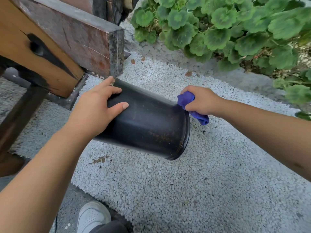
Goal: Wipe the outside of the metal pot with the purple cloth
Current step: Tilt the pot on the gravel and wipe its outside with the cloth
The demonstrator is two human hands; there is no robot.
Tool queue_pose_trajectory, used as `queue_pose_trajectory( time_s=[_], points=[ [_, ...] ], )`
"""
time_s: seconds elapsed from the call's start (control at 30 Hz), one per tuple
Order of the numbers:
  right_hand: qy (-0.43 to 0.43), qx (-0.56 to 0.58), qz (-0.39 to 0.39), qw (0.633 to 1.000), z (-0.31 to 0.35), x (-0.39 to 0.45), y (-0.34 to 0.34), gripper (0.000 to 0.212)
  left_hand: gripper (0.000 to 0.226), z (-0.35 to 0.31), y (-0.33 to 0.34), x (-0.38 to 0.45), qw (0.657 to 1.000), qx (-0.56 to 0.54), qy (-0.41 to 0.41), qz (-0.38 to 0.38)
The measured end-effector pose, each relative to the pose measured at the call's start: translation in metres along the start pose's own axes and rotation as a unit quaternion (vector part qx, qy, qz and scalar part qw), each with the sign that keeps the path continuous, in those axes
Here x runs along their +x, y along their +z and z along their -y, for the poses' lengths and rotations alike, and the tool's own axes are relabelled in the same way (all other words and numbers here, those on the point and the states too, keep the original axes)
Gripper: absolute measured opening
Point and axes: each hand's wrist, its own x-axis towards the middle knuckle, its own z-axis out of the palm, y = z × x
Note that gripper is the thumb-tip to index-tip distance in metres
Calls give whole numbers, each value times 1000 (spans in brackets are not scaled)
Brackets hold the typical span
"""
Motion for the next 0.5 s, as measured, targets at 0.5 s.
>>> queue_pose_trajectory(
  time_s=[0.5],
  points=[
    [-85, 22, 326, 941, 27, -120, 6, 69, 48, 6, -1, 10, 1000, 0, -20, 6]
  ],
)
